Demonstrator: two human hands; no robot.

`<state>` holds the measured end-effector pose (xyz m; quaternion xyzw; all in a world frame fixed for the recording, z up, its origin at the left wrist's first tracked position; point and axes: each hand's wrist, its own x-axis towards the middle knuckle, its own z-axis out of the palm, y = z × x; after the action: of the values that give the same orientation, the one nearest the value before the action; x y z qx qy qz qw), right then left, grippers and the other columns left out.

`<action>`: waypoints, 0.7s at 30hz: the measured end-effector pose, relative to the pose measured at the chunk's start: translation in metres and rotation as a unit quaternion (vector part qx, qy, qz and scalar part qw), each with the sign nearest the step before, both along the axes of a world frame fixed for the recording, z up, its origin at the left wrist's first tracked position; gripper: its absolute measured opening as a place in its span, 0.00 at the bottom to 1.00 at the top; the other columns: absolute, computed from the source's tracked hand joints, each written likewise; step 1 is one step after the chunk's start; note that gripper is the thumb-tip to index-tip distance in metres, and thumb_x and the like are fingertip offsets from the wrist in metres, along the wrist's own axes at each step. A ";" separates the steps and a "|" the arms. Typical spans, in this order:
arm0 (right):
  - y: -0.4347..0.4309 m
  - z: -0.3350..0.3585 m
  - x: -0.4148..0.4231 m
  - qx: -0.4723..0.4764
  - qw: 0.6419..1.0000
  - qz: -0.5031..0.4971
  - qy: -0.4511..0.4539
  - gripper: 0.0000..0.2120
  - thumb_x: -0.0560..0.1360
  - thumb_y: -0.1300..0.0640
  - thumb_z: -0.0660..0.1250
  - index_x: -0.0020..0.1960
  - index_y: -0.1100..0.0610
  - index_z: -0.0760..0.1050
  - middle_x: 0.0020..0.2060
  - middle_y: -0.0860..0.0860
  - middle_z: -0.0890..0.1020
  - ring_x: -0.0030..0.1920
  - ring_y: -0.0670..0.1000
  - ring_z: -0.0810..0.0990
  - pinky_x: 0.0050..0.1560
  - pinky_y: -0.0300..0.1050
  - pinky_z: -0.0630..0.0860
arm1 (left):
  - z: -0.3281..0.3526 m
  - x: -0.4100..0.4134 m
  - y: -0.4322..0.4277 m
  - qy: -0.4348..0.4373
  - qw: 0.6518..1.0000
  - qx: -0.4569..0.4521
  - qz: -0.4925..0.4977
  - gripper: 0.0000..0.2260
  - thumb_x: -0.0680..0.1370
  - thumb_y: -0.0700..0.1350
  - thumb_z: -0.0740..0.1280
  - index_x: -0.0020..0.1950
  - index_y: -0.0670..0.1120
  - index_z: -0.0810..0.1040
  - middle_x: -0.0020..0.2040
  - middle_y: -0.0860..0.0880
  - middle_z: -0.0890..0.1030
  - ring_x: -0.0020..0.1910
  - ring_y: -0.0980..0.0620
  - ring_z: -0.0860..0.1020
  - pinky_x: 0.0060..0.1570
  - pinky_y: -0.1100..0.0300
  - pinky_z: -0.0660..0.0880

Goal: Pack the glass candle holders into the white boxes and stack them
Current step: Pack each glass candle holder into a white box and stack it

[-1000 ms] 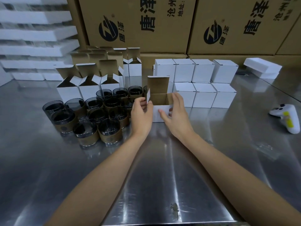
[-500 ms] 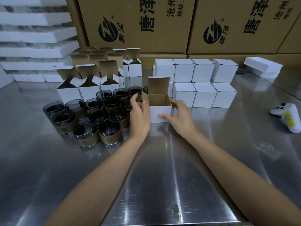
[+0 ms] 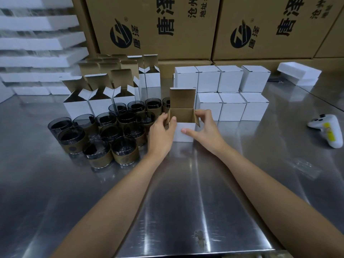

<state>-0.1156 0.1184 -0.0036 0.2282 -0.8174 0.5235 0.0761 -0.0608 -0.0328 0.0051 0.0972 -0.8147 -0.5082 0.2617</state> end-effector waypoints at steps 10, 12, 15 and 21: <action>0.002 0.000 0.000 0.096 0.995 0.022 0.011 0.46 0.68 0.43 0.76 0.76 0.51 0.53 0.62 0.42 0.59 0.66 0.42 0.63 0.67 0.40 0.64 | 0.002 0.002 -0.002 0.045 0.998 0.051 -0.012 0.09 0.79 0.39 0.60 0.53 0.44 0.79 0.36 0.55 0.78 0.32 0.62 0.73 0.32 0.72 0.65; 0.002 0.000 0.000 0.096 0.995 0.023 0.022 0.44 0.68 0.44 0.76 0.74 0.52 0.56 0.65 0.42 0.57 0.68 0.43 0.61 0.70 0.42 0.64 | 0.002 0.003 -0.003 0.049 0.996 0.070 -0.029 0.08 0.79 0.38 0.60 0.53 0.41 0.78 0.44 0.51 0.82 0.38 0.59 0.75 0.37 0.71 0.68; 0.004 0.001 0.001 0.066 0.996 0.054 -0.002 0.39 0.65 0.42 0.77 0.69 0.44 0.60 0.66 0.41 0.65 0.67 0.39 0.66 0.66 0.37 0.66 | -0.001 0.002 -0.003 0.028 0.992 0.089 -0.081 0.05 0.81 0.37 0.57 0.54 0.39 0.70 0.68 0.48 0.74 0.63 0.57 0.72 0.58 0.65 0.67; 0.007 0.004 -0.002 0.011 0.995 0.079 -0.065 0.38 0.61 0.42 0.79 0.65 0.43 0.64 0.56 0.47 0.78 0.54 0.47 0.78 0.53 0.42 0.77 | -0.002 0.000 -0.009 -0.018 0.973 0.151 -0.174 0.13 0.80 0.46 0.63 0.59 0.45 0.61 0.58 0.50 0.72 0.59 0.52 0.71 0.54 0.71 0.69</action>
<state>-0.1172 0.1254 -0.0001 0.2584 -0.8060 0.5321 -0.0210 -0.0605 -0.0417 0.0035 0.0017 -0.7378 -0.6609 0.1373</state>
